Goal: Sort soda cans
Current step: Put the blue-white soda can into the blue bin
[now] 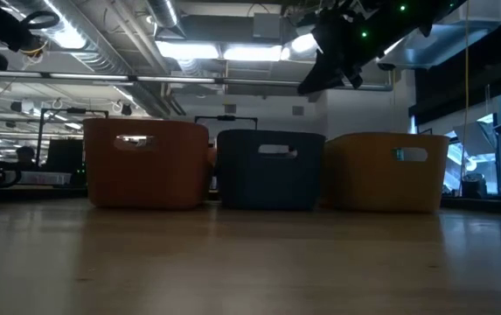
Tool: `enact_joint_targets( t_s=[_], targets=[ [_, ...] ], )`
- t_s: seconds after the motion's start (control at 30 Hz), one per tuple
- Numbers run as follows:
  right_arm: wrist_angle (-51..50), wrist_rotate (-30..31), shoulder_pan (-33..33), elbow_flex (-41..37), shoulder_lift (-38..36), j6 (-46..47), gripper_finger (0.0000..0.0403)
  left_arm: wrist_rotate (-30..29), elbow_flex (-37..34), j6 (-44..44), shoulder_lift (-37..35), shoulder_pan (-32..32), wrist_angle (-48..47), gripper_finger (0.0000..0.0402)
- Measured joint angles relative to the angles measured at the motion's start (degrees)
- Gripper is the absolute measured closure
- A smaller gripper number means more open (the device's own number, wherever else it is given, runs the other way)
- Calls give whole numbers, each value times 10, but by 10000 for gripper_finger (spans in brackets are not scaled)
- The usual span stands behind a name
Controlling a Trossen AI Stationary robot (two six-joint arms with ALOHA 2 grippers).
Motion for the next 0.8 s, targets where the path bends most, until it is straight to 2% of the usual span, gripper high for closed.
enact_joint_targets(
  t_s=[0.3, 0.47, 0.8],
  targets=[
    [8, 0, 0, 0, 53, 0, 395, -1, -1, 12, 22, 0, 1, 25],
    [47, -11, 8, 0, 81, -7, 395, 1, -2, 37, 46, 0, 4, 25],
    [65, -17, 15, 0, 88, -25, 395, 29, -14, 77, 91, -1, 45, 25]
  ],
)
